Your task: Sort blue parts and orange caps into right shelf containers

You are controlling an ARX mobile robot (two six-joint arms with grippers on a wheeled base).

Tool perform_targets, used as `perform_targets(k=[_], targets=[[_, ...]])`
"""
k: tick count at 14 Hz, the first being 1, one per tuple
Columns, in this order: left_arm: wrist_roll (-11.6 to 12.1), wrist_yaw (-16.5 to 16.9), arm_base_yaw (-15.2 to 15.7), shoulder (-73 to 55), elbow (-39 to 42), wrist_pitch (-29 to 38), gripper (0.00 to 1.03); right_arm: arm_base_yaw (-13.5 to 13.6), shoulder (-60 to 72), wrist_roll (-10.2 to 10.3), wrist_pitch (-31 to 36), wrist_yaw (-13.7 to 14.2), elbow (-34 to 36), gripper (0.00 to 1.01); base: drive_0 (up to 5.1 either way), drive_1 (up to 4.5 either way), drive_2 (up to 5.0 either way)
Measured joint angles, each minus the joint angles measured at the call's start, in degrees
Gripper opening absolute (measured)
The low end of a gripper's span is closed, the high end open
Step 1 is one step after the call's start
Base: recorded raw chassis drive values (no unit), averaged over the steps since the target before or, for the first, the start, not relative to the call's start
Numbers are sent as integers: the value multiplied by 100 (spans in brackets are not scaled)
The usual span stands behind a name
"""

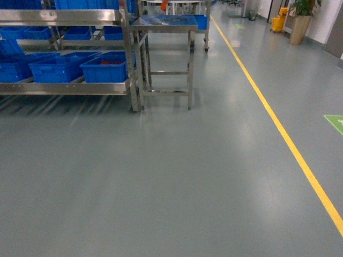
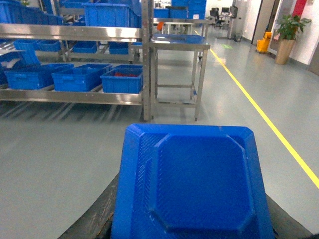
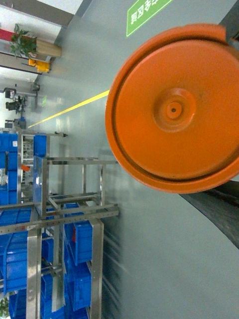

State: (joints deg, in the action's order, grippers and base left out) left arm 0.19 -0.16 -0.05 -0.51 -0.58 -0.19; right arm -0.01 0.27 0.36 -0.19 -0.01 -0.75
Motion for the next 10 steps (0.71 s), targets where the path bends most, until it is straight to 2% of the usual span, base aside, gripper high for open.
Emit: perform_targets(k=[10], targets=[[0, 13, 0, 0, 0, -20, 43, 0, 0, 0, -13, 0, 0, 44, 4, 437, -429]])
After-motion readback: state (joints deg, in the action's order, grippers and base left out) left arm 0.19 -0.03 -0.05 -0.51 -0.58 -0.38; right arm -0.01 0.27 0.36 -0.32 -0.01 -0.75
